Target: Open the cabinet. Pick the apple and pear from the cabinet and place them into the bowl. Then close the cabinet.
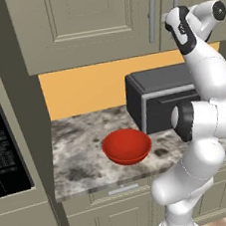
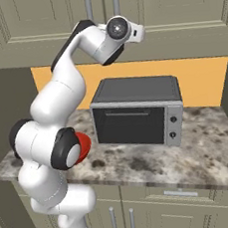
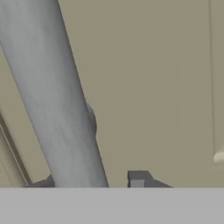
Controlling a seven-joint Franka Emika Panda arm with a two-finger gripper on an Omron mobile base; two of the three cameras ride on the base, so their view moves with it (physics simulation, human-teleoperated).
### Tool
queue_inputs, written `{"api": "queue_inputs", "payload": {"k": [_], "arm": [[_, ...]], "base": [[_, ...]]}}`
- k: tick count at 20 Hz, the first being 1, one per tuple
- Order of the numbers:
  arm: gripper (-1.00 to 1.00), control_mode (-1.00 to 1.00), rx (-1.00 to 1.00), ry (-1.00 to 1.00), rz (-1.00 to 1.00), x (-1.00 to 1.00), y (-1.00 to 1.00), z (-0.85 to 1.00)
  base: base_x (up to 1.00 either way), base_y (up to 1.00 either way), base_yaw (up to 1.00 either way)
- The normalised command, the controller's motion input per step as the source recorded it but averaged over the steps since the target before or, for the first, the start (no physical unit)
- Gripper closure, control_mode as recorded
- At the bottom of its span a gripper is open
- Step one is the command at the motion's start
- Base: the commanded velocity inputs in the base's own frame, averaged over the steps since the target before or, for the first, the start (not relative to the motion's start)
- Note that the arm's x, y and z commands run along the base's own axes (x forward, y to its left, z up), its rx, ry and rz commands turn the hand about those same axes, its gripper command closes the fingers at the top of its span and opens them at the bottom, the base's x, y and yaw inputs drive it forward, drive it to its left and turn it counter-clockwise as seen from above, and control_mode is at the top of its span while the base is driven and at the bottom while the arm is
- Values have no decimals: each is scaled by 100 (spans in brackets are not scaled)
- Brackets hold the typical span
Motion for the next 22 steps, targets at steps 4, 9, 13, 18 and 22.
{"api": "queue_inputs", "payload": {"k": [4, 9, 13, 18, 22], "arm": [[100, -100, 0, 0, 0, 0, 0, 0], [100, -100, 0, 0, 0, -7, 0, 0], [100, -100, 0, 0, 0, -33, 0, 0], [100, -100, 0, 0, 0, -50, 0, 0], [100, -100, 0, 0, 0, -48, 0, 0]], "base": [[0, 0, 0], [0, 0, 0], [0, 0, 0], [0, 0, 0], [0, 0, 0]]}}
